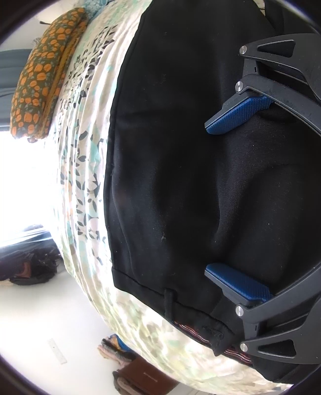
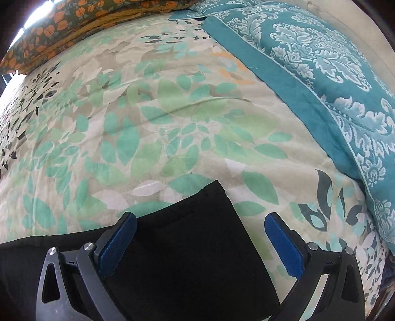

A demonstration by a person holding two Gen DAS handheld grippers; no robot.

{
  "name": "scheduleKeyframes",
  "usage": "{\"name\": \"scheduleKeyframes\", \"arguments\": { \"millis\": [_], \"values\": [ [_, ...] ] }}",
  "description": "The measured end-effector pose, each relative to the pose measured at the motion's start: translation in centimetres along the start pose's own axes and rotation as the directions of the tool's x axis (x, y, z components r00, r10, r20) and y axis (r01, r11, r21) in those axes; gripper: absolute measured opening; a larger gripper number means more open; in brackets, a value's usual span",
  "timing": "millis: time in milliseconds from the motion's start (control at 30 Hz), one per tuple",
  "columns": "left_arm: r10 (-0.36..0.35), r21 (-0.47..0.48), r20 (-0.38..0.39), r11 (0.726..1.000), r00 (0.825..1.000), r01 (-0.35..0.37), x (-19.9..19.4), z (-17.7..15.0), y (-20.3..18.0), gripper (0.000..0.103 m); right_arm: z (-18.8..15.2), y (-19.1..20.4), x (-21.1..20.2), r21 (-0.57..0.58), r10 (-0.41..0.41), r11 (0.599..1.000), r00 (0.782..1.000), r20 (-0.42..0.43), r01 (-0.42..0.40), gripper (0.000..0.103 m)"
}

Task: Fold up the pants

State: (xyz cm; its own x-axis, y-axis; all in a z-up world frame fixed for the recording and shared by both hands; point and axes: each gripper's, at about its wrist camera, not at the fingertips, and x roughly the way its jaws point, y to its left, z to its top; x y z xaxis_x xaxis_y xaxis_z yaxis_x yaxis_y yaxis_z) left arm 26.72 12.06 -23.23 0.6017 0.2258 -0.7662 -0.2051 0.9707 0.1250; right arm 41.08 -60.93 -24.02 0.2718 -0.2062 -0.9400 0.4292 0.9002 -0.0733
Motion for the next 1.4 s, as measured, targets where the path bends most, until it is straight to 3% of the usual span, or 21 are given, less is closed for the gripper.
{"name": "scheduleKeyframes", "arguments": {
  "millis": [33,67,133,167,333,500,633,800,867,900,933,967,1000,1033,1100,1167,1300,1400],
  "values": [
    [0.000,0.000,0.000,1.000,1.000,0.000,0.0,0.0,0.0,0.102,-0.1,-0.3,-0.2,0.016,0.018,1.000,1.000,0.013,-0.019,0.098],
    [0.000,0.000,0.000,1.000,1.000,0.000,0.0,0.0,0.0,0.102,-0.4,-0.6,-0.5,0.030,0.060,0.998,0.998,0.019,-0.060,0.066],
    [0.001,0.000,0.000,1.000,1.000,-0.001,0.0,0.0,0.0,0.102,-0.9,-1.0,-1.7,0.032,0.062,0.997,0.998,0.033,-0.063,0.040],
    [0.001,0.001,-0.001,1.000,1.000,-0.001,0.0,0.0,0.0,0.102,-1.4,-0.9,-2.6,0.017,0.048,0.999,0.998,0.047,-0.049,0.009],
    [0.007,0.003,-0.002,1.000,1.000,-0.007,0.0,0.1,-0.1,0.102,-6.6,-0.3,-10.2,-0.079,0.161,0.986,0.971,0.176,-0.150,0.008],
    [0.014,0.009,-0.006,1.000,1.000,-0.014,0.0,0.3,-0.2,0.102,-17.2,0.0,-16.1,-0.150,0.255,0.962,0.942,0.217,-0.226,0.008],
    [0.037,0.022,-0.015,0.999,0.999,-0.037,-0.1,0.5,-0.5,0.102,-26.7,-1.5,-18.2,-0.058,0.327,0.945,0.920,0.216,-0.322,0.007],
    [0.072,0.032,-0.067,0.997,0.995,-0.070,-0.5,1.0,-0.8,0.102,-36.4,-3.9,-17.9,0.139,0.365,0.911,0.917,0.163,-0.388,0.007],
    [0.058,0.025,-0.109,0.998,0.992,-0.055,-1.0,1.1,-0.4,0.103,-38.4,-5.5,-18.0,0.262,0.358,0.884,0.921,0.155,-0.388,0.009],
    [0.045,0.020,-0.130,0.999,0.990,-0.043,-1.4,1.1,-0.2,0.103,-39.2,-6.1,-18.0,0.321,0.341,0.873,0.930,0.139,-0.368,0.015],
    [0.030,0.008,-0.146,1.000,0.989,-0.029,-2.0,1.1,0.1,0.103,-39.9,-6.7,-17.7,0.378,0.318,0.863,0.942,0.105,-0.334,0.037],
    [0.008,-0.008,-0.151,1.000,0.988,-0.009,-2.8,0.9,0.5,0.102,-40.8,-7.3,-17.5,0.429,0.314,0.845,0.945,0.088,-0.320,0.067],
    [-0.018,-0.022,-0.148,1.000,0.989,0.015,-3.8,0.6,0.8,0.102,-41.6,-7.8,-17.6,0.461,0.324,0.822,0.940,0.104,-0.334,0.074],
    [-0.044,-0.030,-0.144,0.999,0.989,0.040,-4.8,0.2,1.1,0.102,-41.9,-7.9,-18.1,0.454,0.334,0.815,0.933,0.138,-0.359,0.072],
    [-0.088,-0.027,-0.145,0.996,0.985,0.085,-6.9,-0.9,1.6,0.102,-41.8,-7.4,-19.8,0.405,0.312,0.839,0.931,0.190,-0.363,0.071],
    [-0.127,-0.008,-0.146,0.992,0.981,0.127,-9.0,-2.4,1.8,0.102,-41.7,-6.3,-21.3,0.342,0.313,0.856,0.916,0.251,-0.386,0.072],
    [-0.149,0.083,-0.123,0.984,0.981,0.160,-12.5,-5.0,0.9,0.103,-41.7,-2.8,-22.1,0.196,0.379,0.879,0.887,0.264,-0.434,0.073],
    [-0.139,0.117,-0.110,0.981,0.984,0.152,-13.4,-5.6,-0.2,0.103,-41.6,-0.7,-21.6,0.132,0.449,0.861,0.857,0.253,-0.491,0.074]
  ]
}}
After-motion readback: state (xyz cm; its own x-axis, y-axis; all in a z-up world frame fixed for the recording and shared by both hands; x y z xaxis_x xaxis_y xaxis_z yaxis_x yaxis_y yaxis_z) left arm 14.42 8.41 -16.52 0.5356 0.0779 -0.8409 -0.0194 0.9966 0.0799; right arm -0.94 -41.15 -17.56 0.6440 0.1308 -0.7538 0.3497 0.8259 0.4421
